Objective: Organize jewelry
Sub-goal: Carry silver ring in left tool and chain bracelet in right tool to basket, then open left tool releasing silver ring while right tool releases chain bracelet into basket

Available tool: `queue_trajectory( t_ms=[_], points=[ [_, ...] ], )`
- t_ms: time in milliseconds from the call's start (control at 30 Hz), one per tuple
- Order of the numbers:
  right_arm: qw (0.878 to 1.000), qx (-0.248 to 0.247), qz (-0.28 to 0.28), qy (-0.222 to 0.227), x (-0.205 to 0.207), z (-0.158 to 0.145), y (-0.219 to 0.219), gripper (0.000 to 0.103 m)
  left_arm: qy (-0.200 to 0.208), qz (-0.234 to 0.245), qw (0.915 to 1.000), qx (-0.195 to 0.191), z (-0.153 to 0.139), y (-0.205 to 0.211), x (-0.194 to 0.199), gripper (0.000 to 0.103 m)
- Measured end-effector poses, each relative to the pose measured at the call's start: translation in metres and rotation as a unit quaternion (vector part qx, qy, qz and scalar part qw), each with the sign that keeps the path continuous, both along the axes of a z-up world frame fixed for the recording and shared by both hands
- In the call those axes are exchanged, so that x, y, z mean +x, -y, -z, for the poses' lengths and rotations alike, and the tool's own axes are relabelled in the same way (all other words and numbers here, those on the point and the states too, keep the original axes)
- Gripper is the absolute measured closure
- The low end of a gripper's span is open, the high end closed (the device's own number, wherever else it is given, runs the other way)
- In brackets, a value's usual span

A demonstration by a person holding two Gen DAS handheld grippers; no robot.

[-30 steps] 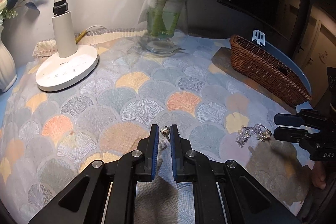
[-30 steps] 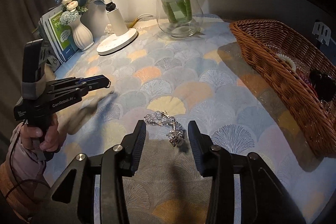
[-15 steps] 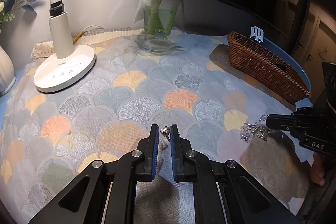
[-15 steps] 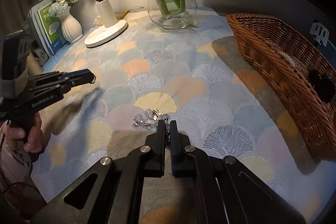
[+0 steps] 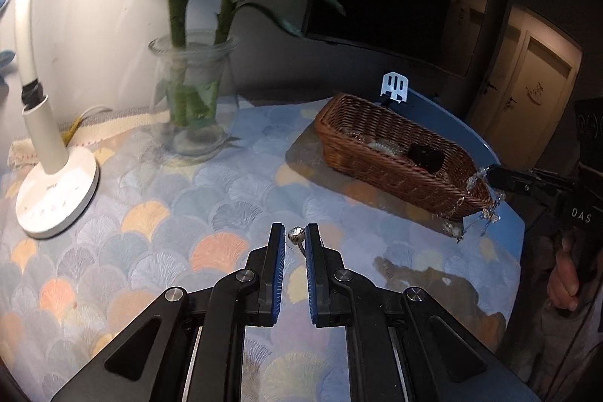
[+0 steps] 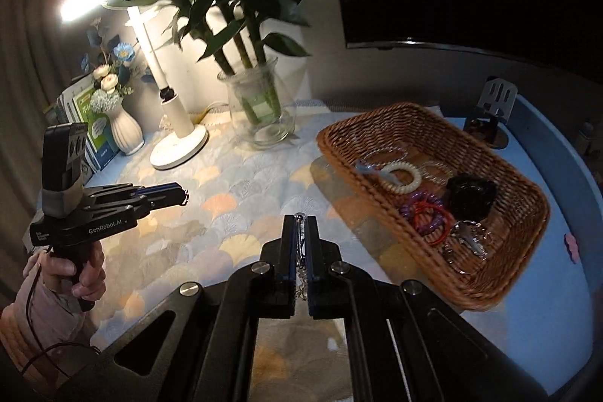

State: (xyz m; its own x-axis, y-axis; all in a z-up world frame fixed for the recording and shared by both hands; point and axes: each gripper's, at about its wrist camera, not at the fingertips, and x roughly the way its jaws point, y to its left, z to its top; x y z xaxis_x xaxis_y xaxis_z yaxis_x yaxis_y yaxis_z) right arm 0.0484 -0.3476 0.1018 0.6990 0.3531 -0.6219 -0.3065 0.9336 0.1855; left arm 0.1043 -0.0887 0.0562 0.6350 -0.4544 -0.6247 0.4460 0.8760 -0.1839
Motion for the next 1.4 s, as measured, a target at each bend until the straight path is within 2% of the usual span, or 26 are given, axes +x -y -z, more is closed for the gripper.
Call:
queue_trajectory(
  t_ms=[133, 333, 400, 567, 700, 800, 900, 1033, 1067, 1133, 1167, 1233, 1267, 1300, 1400],
  points=[
    [0.999, -0.014, 0.028, 0.010, 0.011, -0.015, 0.024, 0.099, 0.014, 0.027, 0.9994, 0.015, -0.015, 0.036, 0.014, 0.093],
    [0.998, -0.029, 0.058, 0.015, 0.049, -0.028, 0.058, 0.099, 0.033, 0.057, 0.9973, 0.031, -0.035, 0.094, 0.052, 0.093],
    [0.998, -0.021, 0.066, 0.007, 0.067, -0.027, 0.067, 0.099, 0.035, 0.054, 0.9969, 0.046, -0.038, 0.114, 0.068, 0.093],
    [0.996, 0.015, 0.082, -0.044, 0.132, -0.013, 0.083, 0.099, 0.032, 0.070, 0.9956, 0.053, -0.038, 0.154, 0.103, 0.093],
    [0.994, 0.021, 0.083, -0.074, 0.178, 0.004, 0.083, 0.099, 0.004, 0.077, 0.9963, 0.038, -0.026, 0.175, 0.141, 0.093],
    [0.992, 0.016, 0.087, -0.089, 0.204, 0.021, 0.077, 0.099, -0.007, 0.071, 0.9964, 0.045, -0.013, 0.186, 0.160, 0.093],
    [0.991, -0.012, 0.097, -0.096, 0.220, 0.035, 0.068, 0.099, -0.023, 0.072, 0.9963, 0.039, -0.001, 0.192, 0.172, 0.093],
    [0.990, -0.002, 0.098, -0.101, 0.230, 0.047, 0.071, 0.099, -0.032, 0.070, 0.9965, 0.032, 0.009, 0.194, 0.182, 0.093],
    [0.990, 0.004, 0.098, -0.100, 0.231, 0.048, 0.073, 0.098, -0.033, 0.071, 0.9966, 0.025, 0.010, 0.193, 0.183, 0.093],
    [0.991, 0.010, 0.097, -0.091, 0.228, 0.047, 0.076, 0.097, -0.025, 0.088, 0.9958, -0.013, 0.007, 0.185, 0.178, 0.092],
    [0.992, 0.011, 0.095, -0.087, 0.225, 0.045, 0.077, 0.097, -0.020, 0.089, 0.9956, -0.023, 0.005, 0.182, 0.176, 0.089],
    [0.992, 0.010, 0.092, -0.088, 0.221, 0.041, 0.078, 0.096, -0.010, 0.080, 0.9965, -0.024, -0.001, 0.178, 0.170, 0.068],
    [0.992, 0.011, 0.092, -0.090, 0.218, 0.038, 0.079, 0.096, -0.006, 0.075, 0.9969, -0.025, -0.004, 0.176, 0.167, 0.051],
    [0.992, 0.013, 0.094, -0.088, 0.212, 0.033, 0.080, 0.096, -0.001, 0.073, 0.9970, -0.026, -0.007, 0.175, 0.163, 0.047],
    [0.993, 0.014, 0.097, -0.067, 0.191, 0.019, 0.081, 0.095, 0.000, 0.075, 0.9969, -0.021, -0.015, 0.171, 0.149, 0.047]
  ],
)
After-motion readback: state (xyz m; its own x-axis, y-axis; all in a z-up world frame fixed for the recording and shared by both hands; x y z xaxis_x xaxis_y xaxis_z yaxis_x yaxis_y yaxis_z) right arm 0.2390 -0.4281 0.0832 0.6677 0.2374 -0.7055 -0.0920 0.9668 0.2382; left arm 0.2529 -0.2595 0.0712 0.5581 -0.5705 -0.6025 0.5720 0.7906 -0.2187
